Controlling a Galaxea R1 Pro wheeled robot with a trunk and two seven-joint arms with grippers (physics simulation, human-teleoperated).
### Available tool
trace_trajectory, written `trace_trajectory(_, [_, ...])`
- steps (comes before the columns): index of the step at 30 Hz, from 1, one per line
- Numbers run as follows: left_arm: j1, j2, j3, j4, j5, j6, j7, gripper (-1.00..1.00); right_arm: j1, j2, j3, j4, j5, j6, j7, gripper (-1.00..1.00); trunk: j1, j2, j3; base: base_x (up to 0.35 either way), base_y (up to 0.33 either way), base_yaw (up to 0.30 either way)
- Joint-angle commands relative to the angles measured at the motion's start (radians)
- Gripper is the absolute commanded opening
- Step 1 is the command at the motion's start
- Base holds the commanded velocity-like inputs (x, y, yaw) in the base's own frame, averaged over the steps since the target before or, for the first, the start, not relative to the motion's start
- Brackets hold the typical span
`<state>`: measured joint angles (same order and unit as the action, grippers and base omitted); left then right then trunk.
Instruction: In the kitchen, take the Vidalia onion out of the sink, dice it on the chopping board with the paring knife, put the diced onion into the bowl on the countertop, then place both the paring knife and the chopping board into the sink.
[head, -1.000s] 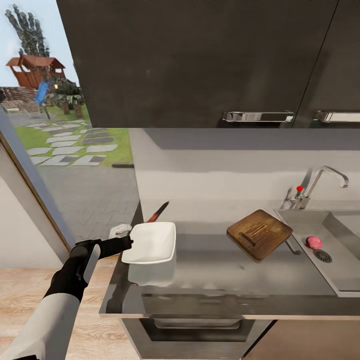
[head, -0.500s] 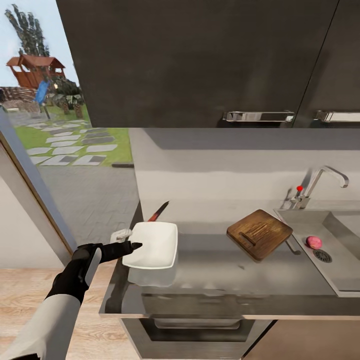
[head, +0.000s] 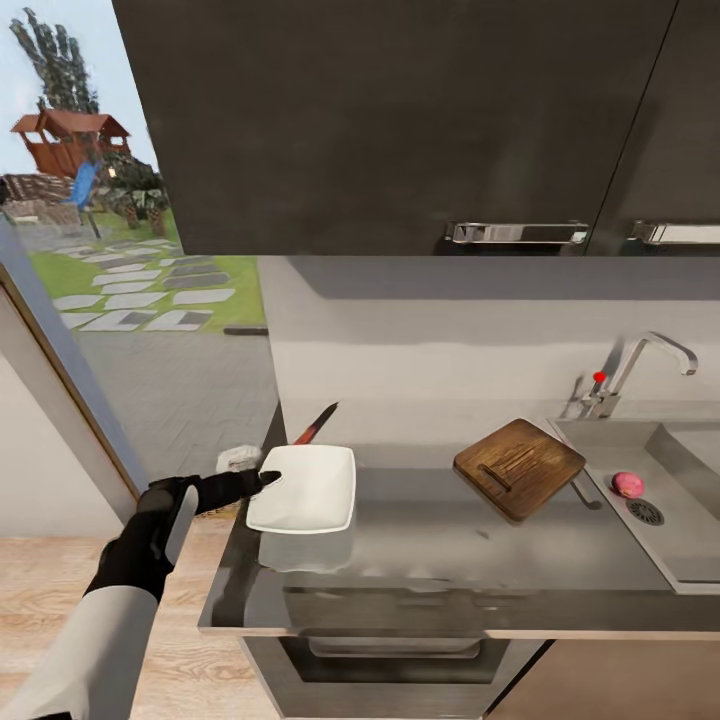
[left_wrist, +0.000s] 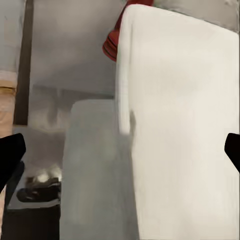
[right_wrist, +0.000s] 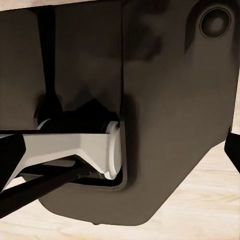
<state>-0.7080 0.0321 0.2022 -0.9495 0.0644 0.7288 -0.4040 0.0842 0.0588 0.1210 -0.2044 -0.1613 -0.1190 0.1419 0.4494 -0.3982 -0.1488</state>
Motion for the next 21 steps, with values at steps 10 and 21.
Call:
trace_trajectory(10, [-0.001,0.001,0.004,-0.266,0.006,0.184,0.001,1.00,0.000,-0.001,0.007,-0.001,-0.010,-0.002,0.001,1.00,0.001,-0.002,-0.002,0.000,0.000,0.000])
trace_trajectory(21, [-0.001,0.014,0.008,-0.340,0.005,0.231,0.001,1.00,0.000,-0.001,0.007,-0.001,-0.010,-0.002,0.001,1.00,0.001,-0.002,-0.002,0.000,0.000,0.000])
